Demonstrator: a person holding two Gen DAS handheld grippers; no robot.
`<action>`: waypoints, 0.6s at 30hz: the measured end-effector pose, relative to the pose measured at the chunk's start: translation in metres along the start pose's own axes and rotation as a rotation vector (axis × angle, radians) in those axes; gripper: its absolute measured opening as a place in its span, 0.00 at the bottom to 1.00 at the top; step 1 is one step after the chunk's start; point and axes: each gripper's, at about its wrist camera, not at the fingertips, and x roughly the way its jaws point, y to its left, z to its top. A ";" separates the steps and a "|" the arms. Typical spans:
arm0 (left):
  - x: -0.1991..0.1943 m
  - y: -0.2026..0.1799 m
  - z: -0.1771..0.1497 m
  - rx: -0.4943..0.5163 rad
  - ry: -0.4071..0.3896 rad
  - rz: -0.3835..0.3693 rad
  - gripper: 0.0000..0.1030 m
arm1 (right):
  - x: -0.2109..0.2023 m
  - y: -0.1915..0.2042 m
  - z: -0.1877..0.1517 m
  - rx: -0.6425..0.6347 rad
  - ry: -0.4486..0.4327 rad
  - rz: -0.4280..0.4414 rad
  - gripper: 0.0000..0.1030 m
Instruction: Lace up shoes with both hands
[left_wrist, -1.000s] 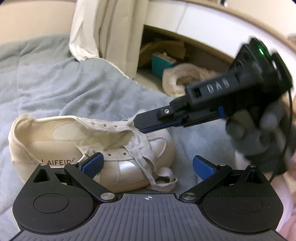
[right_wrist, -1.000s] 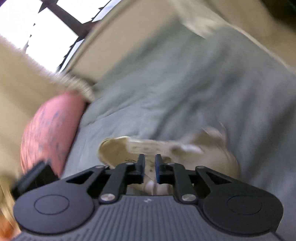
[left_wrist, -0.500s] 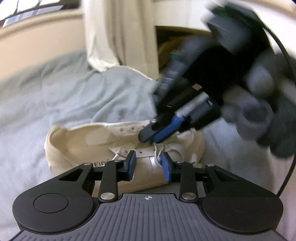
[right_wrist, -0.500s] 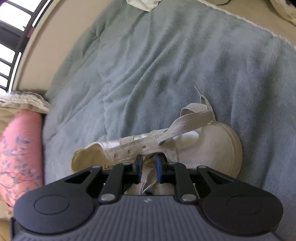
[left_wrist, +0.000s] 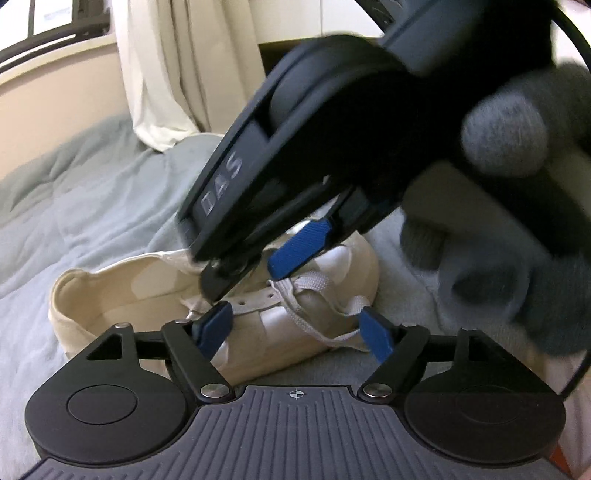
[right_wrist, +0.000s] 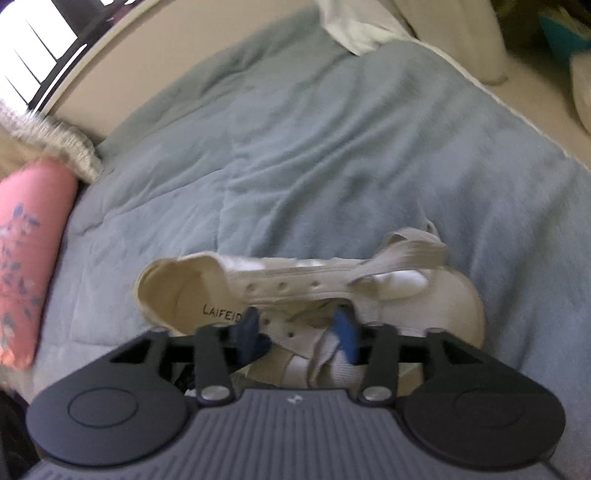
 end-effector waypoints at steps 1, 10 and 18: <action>0.000 0.000 0.000 -0.003 -0.002 0.000 0.78 | 0.001 -0.003 0.002 0.036 -0.001 0.009 0.51; 0.004 0.001 0.001 -0.018 -0.011 -0.018 0.87 | -0.026 -0.057 0.040 0.298 -0.069 0.171 0.39; 0.013 -0.008 0.002 -0.001 -0.005 -0.027 0.91 | -0.050 -0.050 0.029 0.079 -0.030 0.143 0.01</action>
